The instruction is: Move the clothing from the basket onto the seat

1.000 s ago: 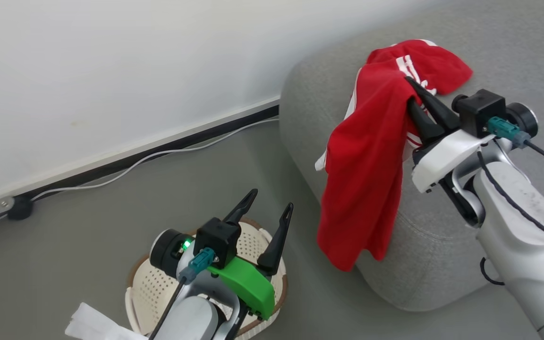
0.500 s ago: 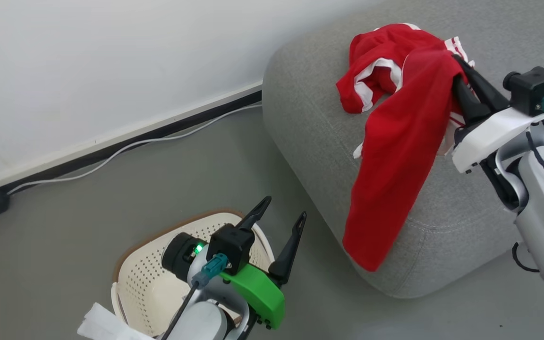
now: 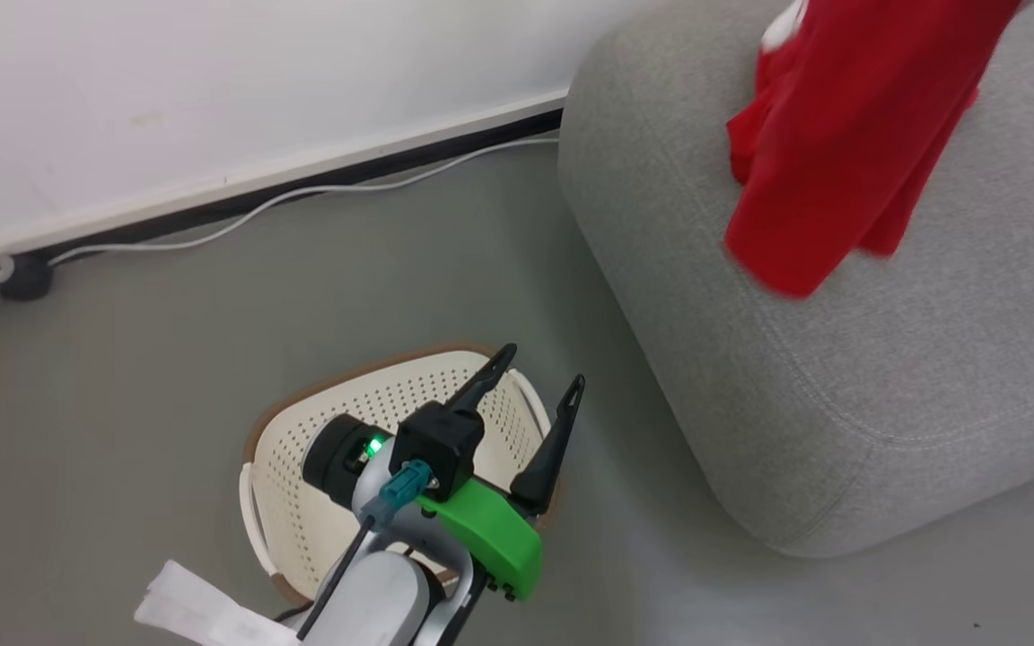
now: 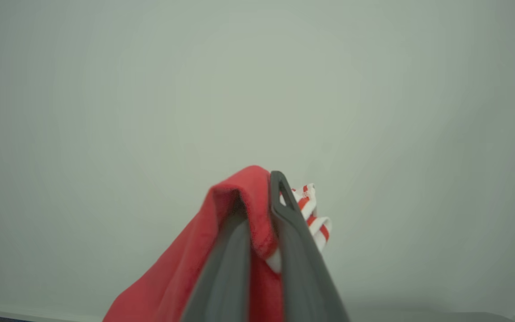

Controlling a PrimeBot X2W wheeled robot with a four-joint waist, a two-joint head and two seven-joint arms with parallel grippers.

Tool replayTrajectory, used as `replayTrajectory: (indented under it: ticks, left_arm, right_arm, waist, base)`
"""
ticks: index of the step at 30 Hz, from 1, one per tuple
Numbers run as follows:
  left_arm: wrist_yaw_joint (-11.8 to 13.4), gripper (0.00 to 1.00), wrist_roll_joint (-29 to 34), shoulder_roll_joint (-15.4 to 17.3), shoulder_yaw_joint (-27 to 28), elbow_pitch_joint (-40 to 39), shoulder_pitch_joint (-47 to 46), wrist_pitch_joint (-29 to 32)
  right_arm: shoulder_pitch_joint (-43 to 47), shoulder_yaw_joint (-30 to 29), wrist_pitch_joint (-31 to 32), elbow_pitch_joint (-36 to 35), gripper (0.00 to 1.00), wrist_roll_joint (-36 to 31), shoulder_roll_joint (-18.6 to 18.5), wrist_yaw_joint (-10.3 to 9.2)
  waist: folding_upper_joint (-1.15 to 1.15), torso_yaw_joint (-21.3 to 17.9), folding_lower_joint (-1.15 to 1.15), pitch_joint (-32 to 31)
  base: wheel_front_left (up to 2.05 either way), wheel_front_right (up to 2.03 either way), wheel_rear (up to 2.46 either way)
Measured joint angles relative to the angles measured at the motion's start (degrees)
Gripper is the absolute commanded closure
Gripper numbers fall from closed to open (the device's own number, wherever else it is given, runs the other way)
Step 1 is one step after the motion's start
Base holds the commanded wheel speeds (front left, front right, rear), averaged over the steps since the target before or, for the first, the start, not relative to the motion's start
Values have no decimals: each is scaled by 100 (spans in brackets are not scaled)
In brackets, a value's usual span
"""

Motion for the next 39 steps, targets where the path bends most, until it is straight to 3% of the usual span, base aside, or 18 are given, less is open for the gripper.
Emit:
replayTrajectory:
  ticks: [9,20,30,39]
  left_arm:
    - [2,0,202,112,74,-199,-205,67]
    - [52,0,366,223,187,-609,-679,192]
    - [52,0,615,314,151,-789,-866,356]
    - [51,0,617,430,179,-803,-901,371]
  right_arm:
    - [-1412,-778,652,120,100,88,-882,-238]
    - [-1868,-1176,987,464,100,87,-1545,-375]
    - [-1255,-1338,872,1183,100,200,-1270,-631]
    - [-463,-1156,502,1863,100,259,-438,-736]
  waist:
    - [0,366,0,458]
    - [0,605,0,1091]
    - [0,845,1,1682]
    - [0,1079,2,2038]
  base:
    - [0,0,0]
    - [0,0,0]
    - [0,0,0]
    - [0,0,0]
